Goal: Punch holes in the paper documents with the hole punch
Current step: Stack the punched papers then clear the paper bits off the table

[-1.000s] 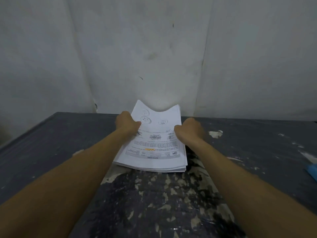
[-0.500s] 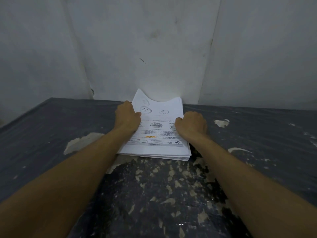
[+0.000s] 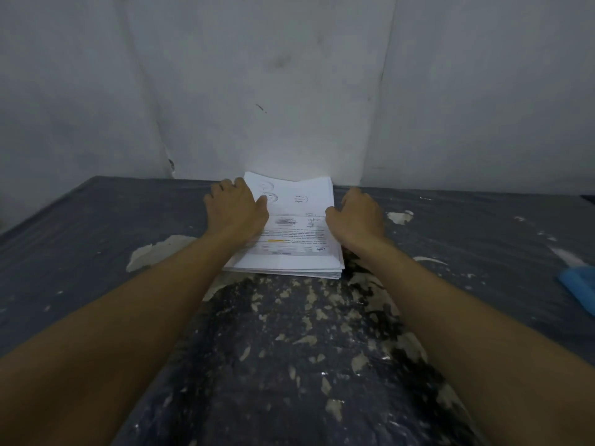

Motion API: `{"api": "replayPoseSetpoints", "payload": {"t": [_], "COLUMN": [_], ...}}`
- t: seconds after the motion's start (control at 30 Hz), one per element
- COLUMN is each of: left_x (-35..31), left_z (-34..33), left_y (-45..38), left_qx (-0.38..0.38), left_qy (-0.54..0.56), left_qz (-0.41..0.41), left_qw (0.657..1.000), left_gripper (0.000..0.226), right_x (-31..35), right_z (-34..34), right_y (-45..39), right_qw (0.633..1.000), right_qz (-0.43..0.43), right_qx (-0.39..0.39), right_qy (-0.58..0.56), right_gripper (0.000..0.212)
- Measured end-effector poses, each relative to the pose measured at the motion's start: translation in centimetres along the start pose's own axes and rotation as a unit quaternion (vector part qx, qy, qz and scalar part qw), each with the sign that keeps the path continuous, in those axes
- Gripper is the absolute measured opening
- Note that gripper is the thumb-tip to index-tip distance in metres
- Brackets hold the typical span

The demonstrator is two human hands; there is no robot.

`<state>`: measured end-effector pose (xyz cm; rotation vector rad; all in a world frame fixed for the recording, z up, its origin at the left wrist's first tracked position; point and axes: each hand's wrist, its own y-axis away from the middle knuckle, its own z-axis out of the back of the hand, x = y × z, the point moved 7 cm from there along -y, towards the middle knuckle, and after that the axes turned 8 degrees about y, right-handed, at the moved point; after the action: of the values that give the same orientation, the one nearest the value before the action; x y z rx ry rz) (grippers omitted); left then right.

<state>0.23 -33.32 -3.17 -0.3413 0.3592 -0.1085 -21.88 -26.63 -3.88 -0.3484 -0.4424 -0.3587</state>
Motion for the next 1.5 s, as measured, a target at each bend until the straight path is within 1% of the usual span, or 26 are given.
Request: {"api": "replayPoseSetpoints", "payload": {"t": [0.13, 0.23, 0.4, 0.53, 0.63, 0.73, 0.83, 0.9, 0.97, 1.03, 1.13, 1.2, 1.23, 1.27, 1.33, 1.4, 1.47, 1.5], "left_x": [-4.0, -7.5, -13.5, -18.6, -22.3, -26.1, -29.9, -32.4, -35.1, -37.8, -41.4, -43.3, -44.1, -44.7, -45.4, -45.2, -45.1, -45.1], "left_z": [1.7, 2.5, 2.7, 2.3, 1.2, -0.3, -1.8, -2.4, -2.7, -3.0, -3.2, -3.9, -4.6, -5.4, -7.2, -8.8, -10.1, -10.6], "left_y": [2.8, 5.6, 10.9, 15.1, 17.7, 19.6, 21.1, 21.8, 22.2, 22.5, 22.8, 22.8, 22.7, 22.5, 22.0, 21.4, 21.3, 21.4], "left_qx": [-0.008, -0.022, -0.029, -0.025, -0.008, 0.015, 0.060, 0.081, 0.098, 0.136, 0.207, 0.259, 0.283, 0.301, 0.319, 0.332, 0.357, 0.365], "left_qy": [0.018, 0.053, 0.117, 0.164, 0.200, 0.238, 0.261, 0.295, 0.340, 0.383, 0.453, 0.471, 0.462, 0.440, 0.386, 0.356, 0.314, 0.287], "left_qz": [-0.040, -0.068, -0.127, -0.182, -0.224, -0.271, -0.305, -0.324, -0.339, -0.337, -0.318, -0.306, -0.298, -0.291, -0.275, -0.251, -0.249, -0.259], "left_qw": [0.999, 0.996, 0.985, 0.969, 0.954, 0.932, 0.914, 0.895, 0.872, 0.849, 0.807, 0.786, 0.786, 0.794, 0.821, 0.836, 0.843, 0.847], "left_gripper": [0.057, 0.051, 0.042, 0.034, 0.026, 0.023, 0.023, 0.024, 0.030, 0.041, 0.060, 0.073, 0.080, 0.088, 0.103, 0.115, 0.121, 0.119], "right_x": [-0.8, -2.2, -6.3, -10.9, -14.7, -18.6, -22.7, -25.5, -28.2, -30.6, -33.1, -34.0, -34.3, -34.6, -35.4, -35.7, -36.1, -36.2], "right_z": [3.2, 6.1, 10.7, 14.2, 16.6, 18.9, 21.3, 22.9, 24.2, 24.9, 25.0, 24.7, 24.4, 24.2, 24.1, 24.0, 23.9, 23.9], "right_y": [2.9, 5.7, 10.8, 14.3, 16.6, 18.2, 19.1, 19.4, 19.4, 19.0, 17.4, 16.1, 15.5, 14.8, 13.8, 13.3, 13.1, 13.2], "right_qw": [0.999, 0.997, 0.990, 0.984, 0.980, 0.974, 0.963, 0.952, 0.940, 0.936, 0.947, 0.958, 0.964, 0.968, 0.972, 0.975, 0.976, 0.977], "right_qz": [0.019, 0.034, 0.052, 0.061, 0.058, 0.044, 0.016, -0.015, -0.059, -0.097, -0.113, -0.104, -0.097, -0.091, -0.083, -0.084, -0.084, -0.080], "right_qx": [-0.038, -0.066, -0.120, -0.163, -0.190, -0.222, -0.267, -0.306, -0.335, -0.338, -0.301, -0.259, -0.239, -0.222, -0.208, -0.199, -0.192, -0.192], "right_qy": [-0.021, -0.030, -0.047, -0.043, -0.024, -0.011, -0.013, -0.013, -0.005, 0.004, -0.022, -0.061, -0.071, -0.073, -0.063, -0.052, -0.051, -0.049], "right_gripper": [0.020, 0.013, 0.007, 0.009, 0.009, 0.012, 0.009, 0.012, 0.023, 0.034, 0.052, 0.059, 0.057, 0.052, 0.033, 0.016, 0.011, 0.010]}}
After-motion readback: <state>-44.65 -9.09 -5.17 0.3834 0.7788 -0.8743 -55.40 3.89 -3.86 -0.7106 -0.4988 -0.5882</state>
